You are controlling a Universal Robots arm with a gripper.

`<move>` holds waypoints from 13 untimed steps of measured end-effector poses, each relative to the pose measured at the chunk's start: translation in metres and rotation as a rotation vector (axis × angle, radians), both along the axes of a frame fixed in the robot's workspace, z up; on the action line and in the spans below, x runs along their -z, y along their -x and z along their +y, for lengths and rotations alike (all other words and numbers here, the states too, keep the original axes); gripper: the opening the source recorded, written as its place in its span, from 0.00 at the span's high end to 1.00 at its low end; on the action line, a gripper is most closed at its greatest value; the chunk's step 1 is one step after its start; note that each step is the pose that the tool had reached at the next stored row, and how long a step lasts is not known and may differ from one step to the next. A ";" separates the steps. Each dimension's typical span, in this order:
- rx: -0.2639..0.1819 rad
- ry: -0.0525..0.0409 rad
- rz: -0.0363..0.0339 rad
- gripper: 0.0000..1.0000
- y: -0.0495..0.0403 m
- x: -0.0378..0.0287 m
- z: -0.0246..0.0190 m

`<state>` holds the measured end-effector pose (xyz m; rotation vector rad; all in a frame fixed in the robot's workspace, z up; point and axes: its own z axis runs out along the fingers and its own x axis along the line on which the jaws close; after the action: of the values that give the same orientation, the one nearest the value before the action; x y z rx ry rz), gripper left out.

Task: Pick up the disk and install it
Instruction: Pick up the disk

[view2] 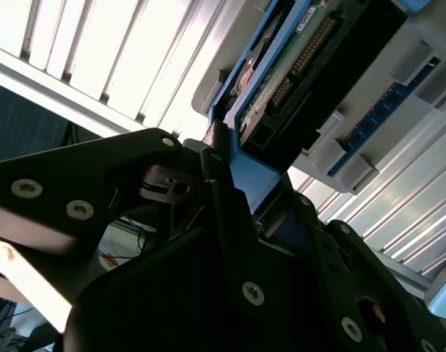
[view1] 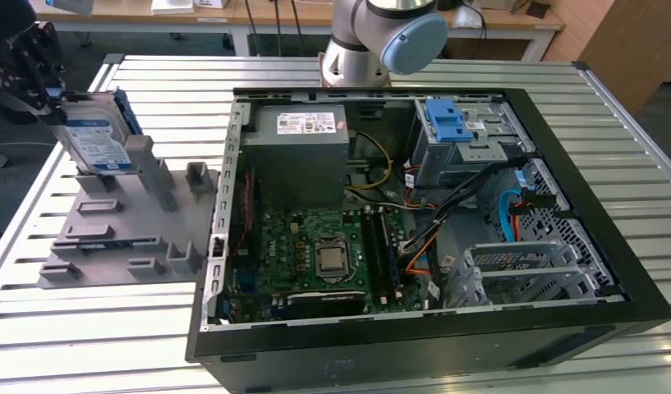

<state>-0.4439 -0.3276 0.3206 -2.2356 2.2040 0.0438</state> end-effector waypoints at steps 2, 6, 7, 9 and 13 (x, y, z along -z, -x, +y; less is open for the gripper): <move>0.000 0.0000 0.0000 0.64 0.0000 -0.0005 0.0000; 0.000 0.0000 0.0000 0.64 0.0000 -0.0036 0.0000; 0.000 0.0000 0.0000 0.64 0.0000 -0.0037 0.0000; 0.000 0.0000 0.0000 0.64 0.0001 -0.0042 0.0000; 0.000 0.0001 0.0002 0.64 0.0000 -0.0053 0.0000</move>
<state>-0.4439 -0.3276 0.3259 -2.2358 2.2040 0.0439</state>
